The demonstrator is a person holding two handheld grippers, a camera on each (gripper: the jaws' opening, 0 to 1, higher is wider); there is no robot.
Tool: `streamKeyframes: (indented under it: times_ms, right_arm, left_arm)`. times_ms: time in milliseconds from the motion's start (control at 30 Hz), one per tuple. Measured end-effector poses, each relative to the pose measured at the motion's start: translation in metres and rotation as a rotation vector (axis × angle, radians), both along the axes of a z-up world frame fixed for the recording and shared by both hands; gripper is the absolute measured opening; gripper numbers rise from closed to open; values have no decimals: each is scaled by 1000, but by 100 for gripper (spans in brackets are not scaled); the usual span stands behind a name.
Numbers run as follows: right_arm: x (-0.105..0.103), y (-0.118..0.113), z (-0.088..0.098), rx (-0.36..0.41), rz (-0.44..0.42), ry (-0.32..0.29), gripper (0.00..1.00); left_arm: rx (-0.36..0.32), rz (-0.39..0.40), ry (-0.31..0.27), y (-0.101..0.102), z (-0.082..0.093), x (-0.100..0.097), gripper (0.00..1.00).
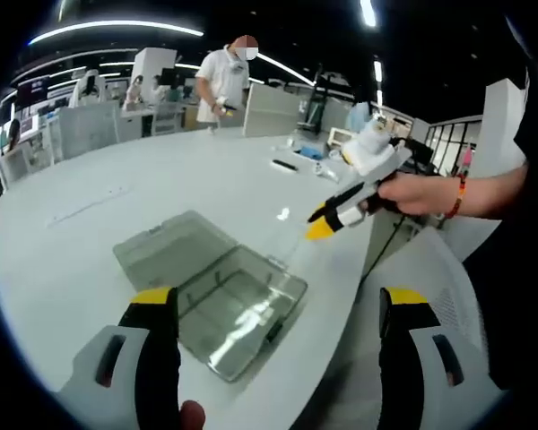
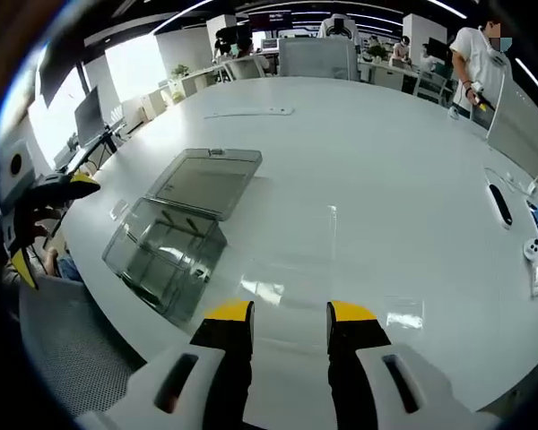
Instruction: Insert the divider into the dual guide fixture by aligning both edges with the guide slots and pushing it downward to the bottom, including one-sided entry, uneven engagement, binding, and posture correction.
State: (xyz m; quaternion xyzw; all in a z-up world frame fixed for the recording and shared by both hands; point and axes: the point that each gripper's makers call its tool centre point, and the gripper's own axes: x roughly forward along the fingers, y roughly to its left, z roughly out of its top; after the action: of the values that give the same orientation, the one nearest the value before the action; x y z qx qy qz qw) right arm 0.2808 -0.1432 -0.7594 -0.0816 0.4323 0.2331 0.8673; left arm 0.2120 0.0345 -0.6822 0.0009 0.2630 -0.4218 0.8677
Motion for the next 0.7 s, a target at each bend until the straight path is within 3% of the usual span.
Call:
streamKeyframes:
  times_ms: [333, 467, 700]
  right_arm:
    - [7, 14, 22, 21, 46, -47, 28]
    - [8, 18, 27, 18, 79, -51, 28]
    - [6, 25, 34, 17, 123, -48, 28]
  left_arm:
    - [-54, 23, -27, -8, 13, 12, 87]
    - [-78, 24, 1, -18, 12, 15, 85]
    - [-94, 32, 0, -29, 12, 20, 83]
